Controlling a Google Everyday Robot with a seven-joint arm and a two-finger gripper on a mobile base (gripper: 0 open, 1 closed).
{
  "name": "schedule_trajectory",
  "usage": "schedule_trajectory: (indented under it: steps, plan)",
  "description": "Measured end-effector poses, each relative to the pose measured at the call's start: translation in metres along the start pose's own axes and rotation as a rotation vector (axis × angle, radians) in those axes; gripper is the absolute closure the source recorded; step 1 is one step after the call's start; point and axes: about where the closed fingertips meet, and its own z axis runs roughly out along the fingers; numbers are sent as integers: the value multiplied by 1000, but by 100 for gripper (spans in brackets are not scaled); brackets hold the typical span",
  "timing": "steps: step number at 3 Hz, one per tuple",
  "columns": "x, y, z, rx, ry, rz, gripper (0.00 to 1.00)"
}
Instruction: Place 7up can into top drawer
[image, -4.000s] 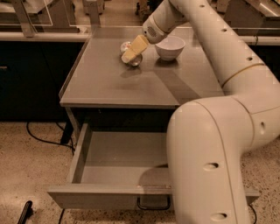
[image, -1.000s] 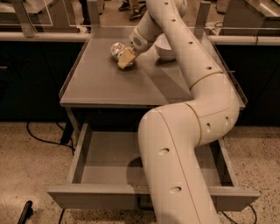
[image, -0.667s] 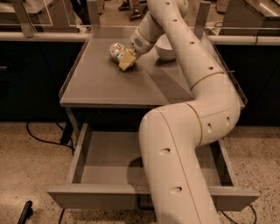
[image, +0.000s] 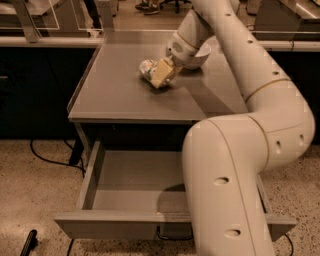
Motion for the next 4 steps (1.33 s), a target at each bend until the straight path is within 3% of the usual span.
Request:
schedule_trajectory:
  steps: [1,2,3,4]
  plan:
    - [21,36,-36,-24,-11,68,100]
    - [31,80,-81,17,-80,84,100]
    - [44,131,-131,90,-220,67,100]
    - [46,156,-144,129,-279,56,100]
